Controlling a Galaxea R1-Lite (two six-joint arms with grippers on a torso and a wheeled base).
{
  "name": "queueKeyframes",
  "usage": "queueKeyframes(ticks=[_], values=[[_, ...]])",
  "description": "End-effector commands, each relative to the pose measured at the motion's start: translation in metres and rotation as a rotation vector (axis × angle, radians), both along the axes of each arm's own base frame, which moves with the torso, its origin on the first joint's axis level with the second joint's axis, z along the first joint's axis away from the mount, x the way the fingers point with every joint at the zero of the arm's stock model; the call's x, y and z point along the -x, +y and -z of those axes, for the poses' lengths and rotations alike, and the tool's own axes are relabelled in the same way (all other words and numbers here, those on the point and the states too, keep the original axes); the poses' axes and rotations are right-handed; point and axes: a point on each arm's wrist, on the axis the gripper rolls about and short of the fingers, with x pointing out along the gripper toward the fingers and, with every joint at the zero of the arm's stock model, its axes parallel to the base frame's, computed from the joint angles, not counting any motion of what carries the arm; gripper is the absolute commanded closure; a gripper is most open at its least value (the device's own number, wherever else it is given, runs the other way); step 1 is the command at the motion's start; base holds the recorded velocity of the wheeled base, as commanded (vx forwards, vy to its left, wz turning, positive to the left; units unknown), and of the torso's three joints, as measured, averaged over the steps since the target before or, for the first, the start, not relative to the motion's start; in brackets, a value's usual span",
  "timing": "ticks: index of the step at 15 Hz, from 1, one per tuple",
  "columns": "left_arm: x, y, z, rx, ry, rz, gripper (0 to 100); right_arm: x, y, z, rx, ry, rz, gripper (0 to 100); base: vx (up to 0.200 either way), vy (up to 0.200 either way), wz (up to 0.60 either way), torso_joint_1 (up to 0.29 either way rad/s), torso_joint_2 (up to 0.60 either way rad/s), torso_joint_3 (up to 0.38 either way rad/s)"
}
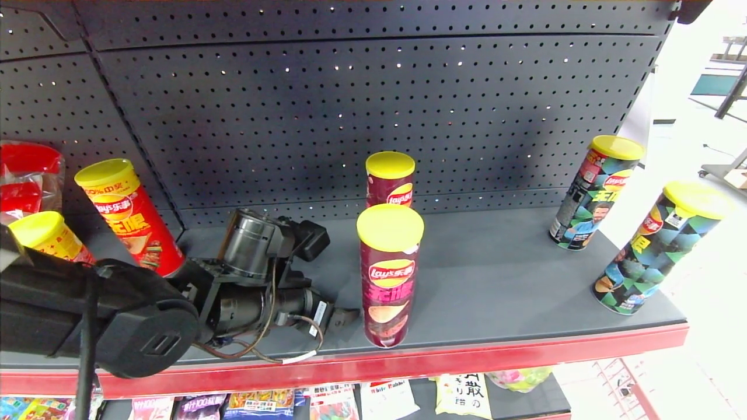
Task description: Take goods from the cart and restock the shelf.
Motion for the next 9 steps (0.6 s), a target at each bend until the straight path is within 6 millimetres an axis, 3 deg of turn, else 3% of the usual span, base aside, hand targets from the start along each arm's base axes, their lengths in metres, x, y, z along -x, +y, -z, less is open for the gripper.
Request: queueKeyframes(ticks=[1,4,6,7,8,9], values=[[0.002,0.004,-0.004,0.003,-0.011,-0.011,0,0.000,0.000,0.000,0.000,0.003,0.000,0,0.000,0.000,0.00,0.000,0.00,0.000],[0.036,0.052,-0.048,0.069,-0.130,-0.099,0,0.000,0.000,0.000,0.007,0.003,-0.012,0,0.000,0.000,0.00,0.000,0.00,0.000],[0.095,0.094,-0.080,0.112,-0.219,-0.144,0,0.000,0.001,0.000,-0.002,0.005,-0.025,0,0.000,0.000,0.00,0.000,0.00,0.000],[0.146,0.124,-0.093,0.125,-0.256,-0.188,0,0.000,0.001,0.000,-0.004,0.005,-0.024,0,0.000,0.000,0.00,0.000,0.00,0.000],[0.170,0.136,-0.096,0.128,-0.265,-0.203,0,0.000,0.001,0.000,-0.002,0.005,-0.025,0,0.000,0.000,0.00,0.000,0.00,0.000],[0.236,0.163,-0.092,0.128,-0.277,-0.232,0,0.000,0.001,0.000,0.002,0.003,-0.027,0,0.000,0.000,0.00,0.000,0.00,0.000]])
